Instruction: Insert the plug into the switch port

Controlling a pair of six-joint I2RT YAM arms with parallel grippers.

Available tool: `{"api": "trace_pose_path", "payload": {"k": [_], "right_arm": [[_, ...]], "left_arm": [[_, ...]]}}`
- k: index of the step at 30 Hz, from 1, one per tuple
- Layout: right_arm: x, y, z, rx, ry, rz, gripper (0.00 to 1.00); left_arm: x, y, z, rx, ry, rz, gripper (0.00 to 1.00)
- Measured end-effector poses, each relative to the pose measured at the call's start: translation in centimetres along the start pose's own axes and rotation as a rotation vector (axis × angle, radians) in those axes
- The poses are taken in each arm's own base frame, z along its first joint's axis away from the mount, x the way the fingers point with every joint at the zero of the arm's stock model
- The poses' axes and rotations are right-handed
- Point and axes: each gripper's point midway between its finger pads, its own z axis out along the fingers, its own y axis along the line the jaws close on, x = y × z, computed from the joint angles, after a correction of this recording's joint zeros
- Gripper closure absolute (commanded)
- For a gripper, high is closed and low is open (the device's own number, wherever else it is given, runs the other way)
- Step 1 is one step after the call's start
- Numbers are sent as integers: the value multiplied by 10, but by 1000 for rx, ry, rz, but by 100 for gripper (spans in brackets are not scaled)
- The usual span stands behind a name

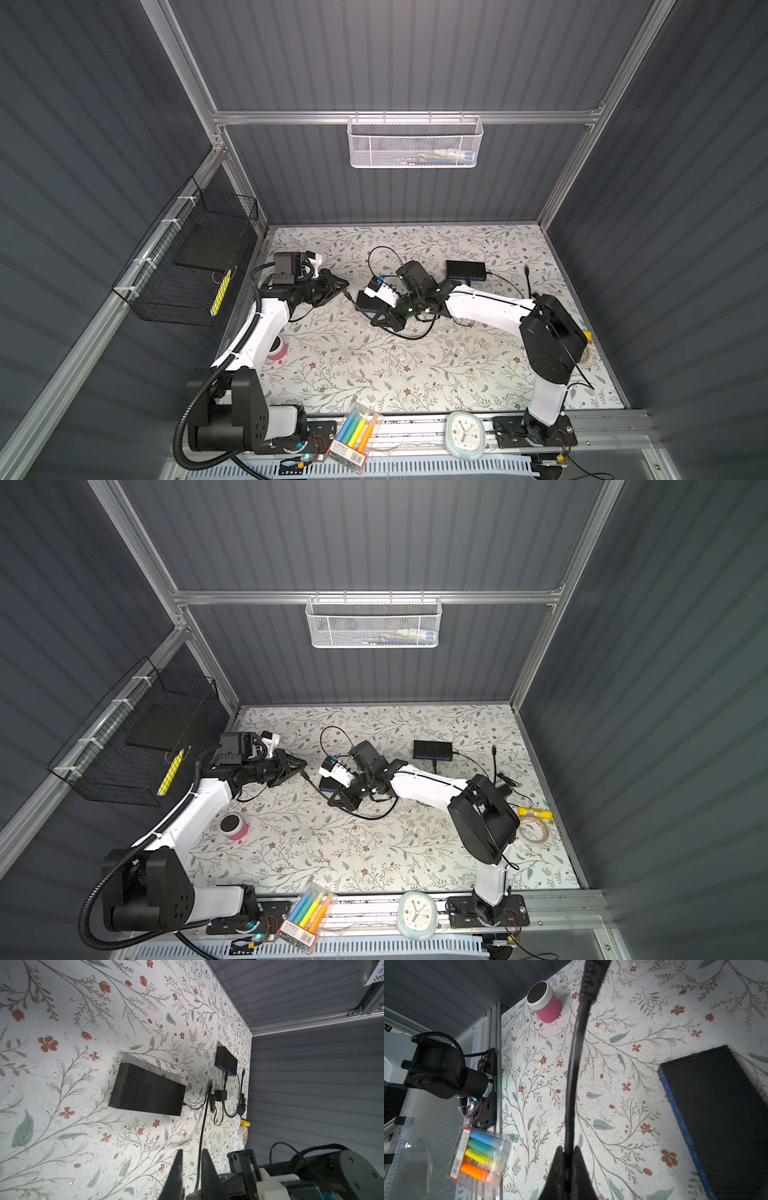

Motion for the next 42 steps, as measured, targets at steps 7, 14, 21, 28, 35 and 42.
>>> {"api": "trace_pose_path", "payload": {"k": [7, 14, 21, 28, 35, 42], "right_arm": [[4, -17, -3, 106, 32, -14, 78], [-20, -20, -20, 274, 23, -147, 75], [-57, -5, -13, 329, -49, -270, 68], [-69, -4, 23, 307, -55, -314, 66], [-66, -6, 38, 335, -30, -347, 66], [-80, -3, 39, 395, -53, -403, 68]], "left_arm": [[1, 10, 0, -47, -10, -45, 95], [4, 23, -4, -108, -38, -115, 95], [14, 36, -1, -133, -25, -185, 95], [17, 39, 0, -139, -23, -213, 95], [17, 37, -2, -135, -28, -211, 95], [21, 42, 1, -131, -22, -237, 95]]}}
